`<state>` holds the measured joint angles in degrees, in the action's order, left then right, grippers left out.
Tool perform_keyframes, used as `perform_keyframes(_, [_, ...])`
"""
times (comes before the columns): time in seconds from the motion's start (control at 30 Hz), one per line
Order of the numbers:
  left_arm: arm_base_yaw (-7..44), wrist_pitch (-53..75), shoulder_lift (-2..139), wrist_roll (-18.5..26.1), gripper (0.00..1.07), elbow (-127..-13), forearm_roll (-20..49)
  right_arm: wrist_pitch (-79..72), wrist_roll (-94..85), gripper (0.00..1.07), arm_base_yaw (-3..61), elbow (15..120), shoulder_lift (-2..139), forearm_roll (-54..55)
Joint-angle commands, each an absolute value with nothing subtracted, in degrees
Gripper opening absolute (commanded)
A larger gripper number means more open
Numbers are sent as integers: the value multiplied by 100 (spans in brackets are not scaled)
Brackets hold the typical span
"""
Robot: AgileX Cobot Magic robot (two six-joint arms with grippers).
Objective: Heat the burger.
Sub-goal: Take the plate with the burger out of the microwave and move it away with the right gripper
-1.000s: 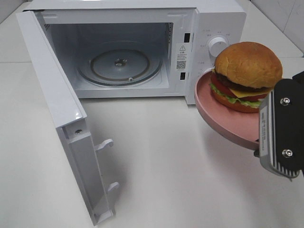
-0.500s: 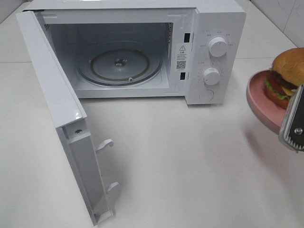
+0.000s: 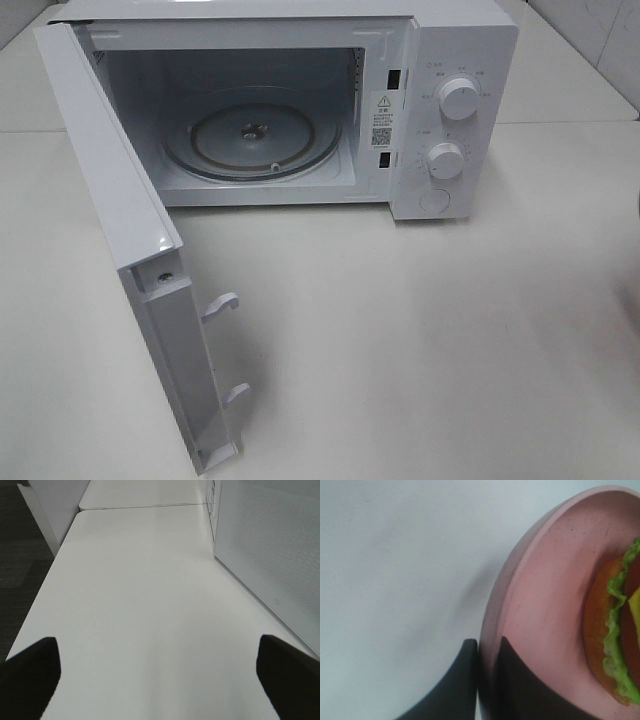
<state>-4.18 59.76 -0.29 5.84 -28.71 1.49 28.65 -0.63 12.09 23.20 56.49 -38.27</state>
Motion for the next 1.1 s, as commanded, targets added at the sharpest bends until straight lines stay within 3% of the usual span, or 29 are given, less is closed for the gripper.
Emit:
perform_keyframes(0.03, [-441, 5924, -143, 561, 101, -2853, 126, 2785, 458, 6, 917, 2355, 5879, -4475])
perform_keyframes(0.6, [-441, 5924, -143, 561, 101, -2853, 126, 2607, 2544, 6, -6, 2521, 7087, -5655])
perform_keyframes(1.1, [-441, 5924, -143, 561, 101, -2853, 126, 2315, 3610, 7, -264, 2521, 7191, -6463])
